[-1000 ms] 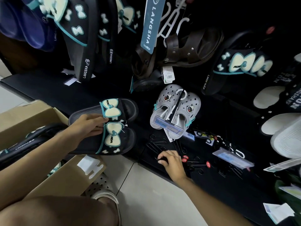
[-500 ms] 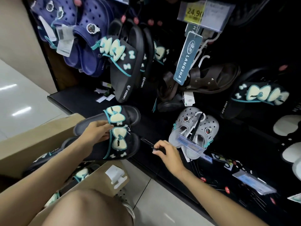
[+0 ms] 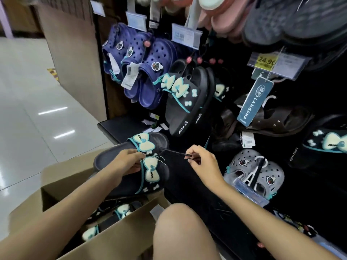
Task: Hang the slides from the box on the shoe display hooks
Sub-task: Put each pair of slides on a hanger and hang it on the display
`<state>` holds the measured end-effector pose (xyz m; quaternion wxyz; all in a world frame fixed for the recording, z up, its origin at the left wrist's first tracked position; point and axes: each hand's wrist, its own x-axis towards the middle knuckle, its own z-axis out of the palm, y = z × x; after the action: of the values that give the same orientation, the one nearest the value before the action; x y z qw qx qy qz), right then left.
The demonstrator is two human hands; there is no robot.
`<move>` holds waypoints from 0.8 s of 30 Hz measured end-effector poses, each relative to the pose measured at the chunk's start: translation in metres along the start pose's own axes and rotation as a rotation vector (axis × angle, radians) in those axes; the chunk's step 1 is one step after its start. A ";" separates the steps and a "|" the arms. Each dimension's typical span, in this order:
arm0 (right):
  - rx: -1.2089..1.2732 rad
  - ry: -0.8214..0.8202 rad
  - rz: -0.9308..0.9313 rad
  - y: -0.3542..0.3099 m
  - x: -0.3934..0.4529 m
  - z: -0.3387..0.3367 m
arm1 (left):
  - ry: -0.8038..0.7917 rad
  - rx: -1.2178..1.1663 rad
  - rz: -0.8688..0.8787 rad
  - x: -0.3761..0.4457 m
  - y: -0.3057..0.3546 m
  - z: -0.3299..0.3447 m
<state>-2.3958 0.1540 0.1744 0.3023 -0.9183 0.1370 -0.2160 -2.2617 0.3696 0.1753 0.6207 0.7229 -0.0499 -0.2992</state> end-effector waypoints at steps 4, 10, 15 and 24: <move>-0.034 -0.030 -0.157 -0.029 0.019 0.006 | 0.019 -0.145 -0.021 -0.006 0.007 0.003; -0.036 -0.023 -0.254 -0.067 0.045 0.023 | 0.121 -0.288 -0.053 -0.003 0.027 -0.015; -0.067 -0.076 -0.364 -0.086 0.058 0.047 | 0.102 -0.327 0.081 -0.001 0.039 -0.033; 0.190 0.078 -0.190 -0.088 0.068 0.074 | 0.245 -0.405 0.159 0.018 0.041 -0.052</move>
<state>-2.2909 0.2334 0.1962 0.3607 -0.8851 0.0401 -0.2913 -2.2093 0.3981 0.2091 0.7759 0.6086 0.0297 -0.1635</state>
